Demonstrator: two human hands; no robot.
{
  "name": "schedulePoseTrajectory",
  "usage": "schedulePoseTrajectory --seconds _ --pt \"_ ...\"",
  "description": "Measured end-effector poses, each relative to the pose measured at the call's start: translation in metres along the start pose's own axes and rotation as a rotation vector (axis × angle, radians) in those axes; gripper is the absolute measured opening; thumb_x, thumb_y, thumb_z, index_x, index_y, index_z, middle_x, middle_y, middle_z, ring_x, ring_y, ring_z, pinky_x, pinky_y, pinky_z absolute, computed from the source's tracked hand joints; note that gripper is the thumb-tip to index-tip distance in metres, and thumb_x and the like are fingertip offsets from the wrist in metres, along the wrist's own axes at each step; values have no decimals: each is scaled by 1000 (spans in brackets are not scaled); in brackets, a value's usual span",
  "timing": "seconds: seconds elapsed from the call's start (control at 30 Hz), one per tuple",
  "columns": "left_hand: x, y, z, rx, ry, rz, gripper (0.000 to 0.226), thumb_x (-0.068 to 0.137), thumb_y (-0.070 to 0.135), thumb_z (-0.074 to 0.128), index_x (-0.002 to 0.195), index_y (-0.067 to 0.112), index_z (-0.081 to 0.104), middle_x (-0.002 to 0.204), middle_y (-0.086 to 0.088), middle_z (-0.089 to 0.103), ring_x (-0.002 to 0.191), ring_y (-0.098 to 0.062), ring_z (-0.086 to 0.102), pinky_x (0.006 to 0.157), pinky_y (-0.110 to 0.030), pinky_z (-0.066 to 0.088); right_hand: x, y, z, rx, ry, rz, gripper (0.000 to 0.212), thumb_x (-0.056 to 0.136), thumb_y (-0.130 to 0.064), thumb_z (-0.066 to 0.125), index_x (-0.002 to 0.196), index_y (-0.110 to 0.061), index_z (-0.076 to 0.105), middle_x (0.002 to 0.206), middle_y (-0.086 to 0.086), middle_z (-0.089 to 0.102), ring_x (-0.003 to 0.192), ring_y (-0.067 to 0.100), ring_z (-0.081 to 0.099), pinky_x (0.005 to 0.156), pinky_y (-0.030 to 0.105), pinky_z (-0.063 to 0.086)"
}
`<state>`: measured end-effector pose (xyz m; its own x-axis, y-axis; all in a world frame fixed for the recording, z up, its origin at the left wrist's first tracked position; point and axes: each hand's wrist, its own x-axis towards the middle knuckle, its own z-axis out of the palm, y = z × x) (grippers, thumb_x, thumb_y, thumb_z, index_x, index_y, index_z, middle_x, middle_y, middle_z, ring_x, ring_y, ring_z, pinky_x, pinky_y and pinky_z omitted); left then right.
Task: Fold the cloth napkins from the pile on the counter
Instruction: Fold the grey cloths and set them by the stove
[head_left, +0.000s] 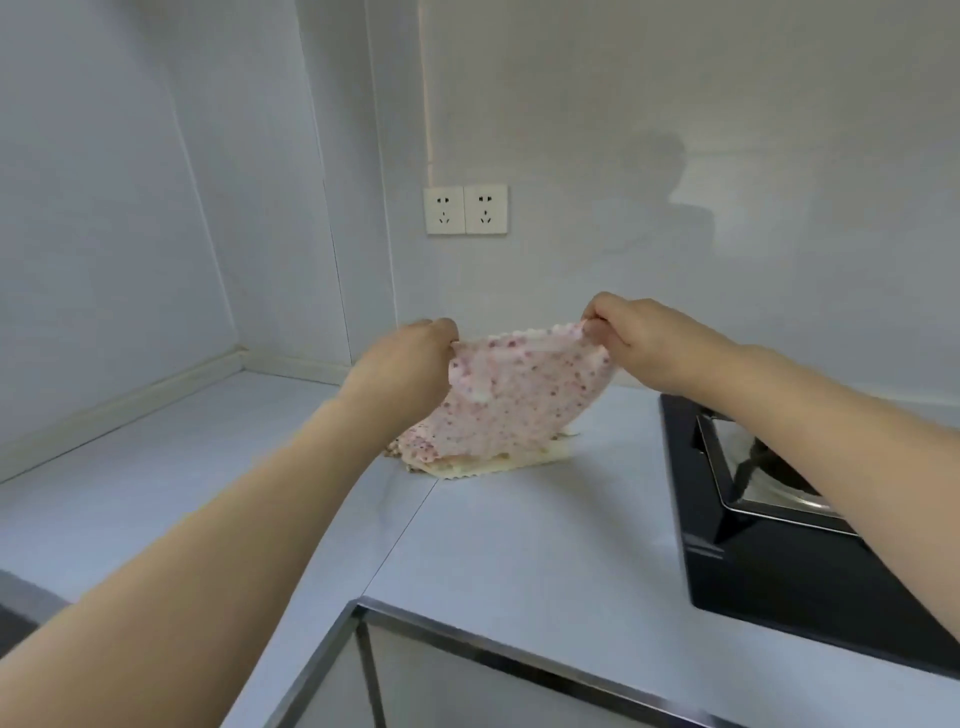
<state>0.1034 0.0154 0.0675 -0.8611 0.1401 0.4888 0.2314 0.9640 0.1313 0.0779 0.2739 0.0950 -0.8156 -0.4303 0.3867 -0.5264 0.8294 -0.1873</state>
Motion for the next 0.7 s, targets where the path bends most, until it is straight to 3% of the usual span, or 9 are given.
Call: schedulePoseTrajectory --seconds 0.23,0.33,0.47,0.6,0.7 --pt "-39 28 -60 -125 67 7 20 100 19 43 107 16 61 99 -3 68 83 -25 61 67 -36 51 -55 -25 -54 -50 53 -29 16 101 -28 42 93 -20 53 98 -5 55 95 19 54 87 37 45" --pt "-39 30 -55 -155 59 -14 18 98 19 44 102 17 62 85 1 65 74 -20 59 60 -30 45 -60 -22 -50 -42 93 -69 12 101 -22 44 94 -17 53 106 -1 53 101 20 52 92 35 43" --pt "-29 21 -27 -173 19 -71 15 96 18 45 95 20 60 76 6 60 69 -17 56 57 -29 42 -53 -13 -28 -50 2 43 11 101 -18 40 106 -18 50 105 2 58 95 23 55 85 39 47" --pt "-15 3 18 -236 -31 -157 15 94 18 47 86 21 59 71 3 61 69 -24 60 60 -33 47 -37 3 8 -26 -95 99 34 95 0 39 121 -20 49 119 1 55 103 20 54 88 38 49" --pt "-6 -6 45 -248 -36 -183 17 96 20 46 93 20 64 71 1 63 67 -22 60 60 -31 49 -22 18 39 -56 -125 99 48 88 6 41 128 -20 49 125 0 52 111 21 53 94 36 47"
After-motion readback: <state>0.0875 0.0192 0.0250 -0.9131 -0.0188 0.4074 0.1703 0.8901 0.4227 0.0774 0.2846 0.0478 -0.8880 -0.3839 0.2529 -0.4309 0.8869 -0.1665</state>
